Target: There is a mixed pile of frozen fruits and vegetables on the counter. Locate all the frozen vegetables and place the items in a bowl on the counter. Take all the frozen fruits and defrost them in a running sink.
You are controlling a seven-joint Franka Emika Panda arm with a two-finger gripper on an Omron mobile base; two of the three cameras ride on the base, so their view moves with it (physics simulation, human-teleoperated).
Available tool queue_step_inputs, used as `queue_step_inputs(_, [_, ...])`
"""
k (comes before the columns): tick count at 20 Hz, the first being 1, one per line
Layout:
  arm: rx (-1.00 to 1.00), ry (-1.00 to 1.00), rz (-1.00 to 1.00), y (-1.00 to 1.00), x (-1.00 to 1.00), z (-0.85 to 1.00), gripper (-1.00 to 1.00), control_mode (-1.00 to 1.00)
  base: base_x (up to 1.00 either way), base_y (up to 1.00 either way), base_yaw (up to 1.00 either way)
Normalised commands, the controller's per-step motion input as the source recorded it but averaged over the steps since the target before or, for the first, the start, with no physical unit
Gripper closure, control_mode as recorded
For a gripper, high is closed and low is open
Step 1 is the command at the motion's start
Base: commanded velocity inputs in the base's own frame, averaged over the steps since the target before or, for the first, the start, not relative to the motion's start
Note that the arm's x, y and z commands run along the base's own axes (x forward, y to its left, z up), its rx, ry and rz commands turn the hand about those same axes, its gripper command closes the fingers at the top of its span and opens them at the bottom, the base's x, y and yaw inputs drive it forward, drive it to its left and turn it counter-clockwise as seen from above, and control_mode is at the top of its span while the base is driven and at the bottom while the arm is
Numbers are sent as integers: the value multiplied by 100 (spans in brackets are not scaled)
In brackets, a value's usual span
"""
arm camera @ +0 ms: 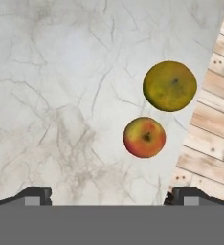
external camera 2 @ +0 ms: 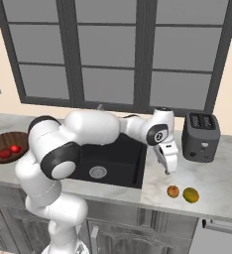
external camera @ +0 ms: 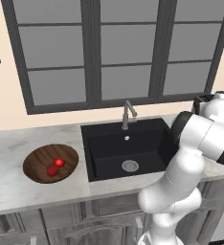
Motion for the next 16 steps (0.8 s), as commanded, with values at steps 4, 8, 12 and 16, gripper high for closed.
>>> queue_step_inputs(4, [0,0,-8,-12,-2,-2,-100,-100,0,0,0])
queue_step_inputs(8, [0,0,-8,-13,-3,-2,-100,-100,0,0,0])
queue_step_inputs(12, [0,0,-8,-13,-5,-3,-100,-100,0,0,0])
queue_step_inputs(16, [0,0,-8,-11,-10,-6,-100,-100,0,0,0])
